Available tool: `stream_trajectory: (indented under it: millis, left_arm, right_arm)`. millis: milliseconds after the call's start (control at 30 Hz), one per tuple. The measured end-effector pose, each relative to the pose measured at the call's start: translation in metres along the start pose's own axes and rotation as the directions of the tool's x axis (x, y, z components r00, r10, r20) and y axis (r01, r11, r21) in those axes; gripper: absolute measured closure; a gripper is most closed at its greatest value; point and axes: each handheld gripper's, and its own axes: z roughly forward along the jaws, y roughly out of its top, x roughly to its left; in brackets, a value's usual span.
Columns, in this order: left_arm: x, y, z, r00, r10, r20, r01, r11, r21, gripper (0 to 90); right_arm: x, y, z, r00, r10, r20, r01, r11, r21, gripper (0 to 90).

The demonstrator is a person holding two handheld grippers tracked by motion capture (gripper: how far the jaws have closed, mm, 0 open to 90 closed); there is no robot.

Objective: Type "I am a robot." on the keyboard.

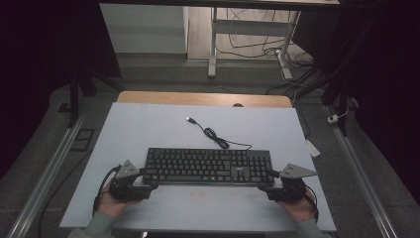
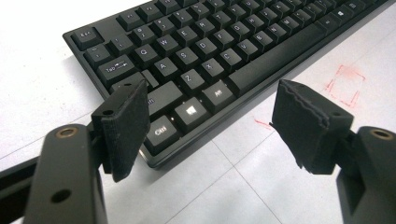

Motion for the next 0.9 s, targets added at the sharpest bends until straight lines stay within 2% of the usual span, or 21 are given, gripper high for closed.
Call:
stream_trajectory:
  millis: [133,200,300,433,900]
  left_arm:
    - [0.002,-0.001,-0.001,0.9999,-0.013,0.001,0.013,0.9999,-0.006,27.3]
    - [0.003,-0.001,-0.001,0.9998,-0.019,0.002,0.019,0.9998,-0.007,27.4]
    - [0.004,-0.001,-0.002,0.9999,-0.015,-0.001,0.015,0.9998,-0.01,27.5]
    - [0.004,0.0,-0.003,0.9999,-0.016,-0.004,0.016,0.9997,-0.016,27.5]
    - [-0.001,0.003,-0.008,0.9998,0.009,-0.019,-0.009,0.9996,-0.026,27.8]
  right_arm:
    - [-0.001,0.001,-0.001,1.0,0.007,-0.005,-0.007,1.0,-0.005,34.2]
    - [-0.001,0.002,-0.002,0.9993,0.031,-0.019,-0.031,0.999,-0.031,34.3]
    - [-0.001,0.004,-0.002,0.9997,0.024,-0.005,-0.024,0.999,-0.027,34.5]
    - [-0.001,0.004,0.002,0.9993,0.037,-0.011,-0.037,0.999,-0.028,34.6]
    - [0.009,0.01,0.001,0.9999,0.012,-0.005,-0.012,1.0,-0.025,35.9]
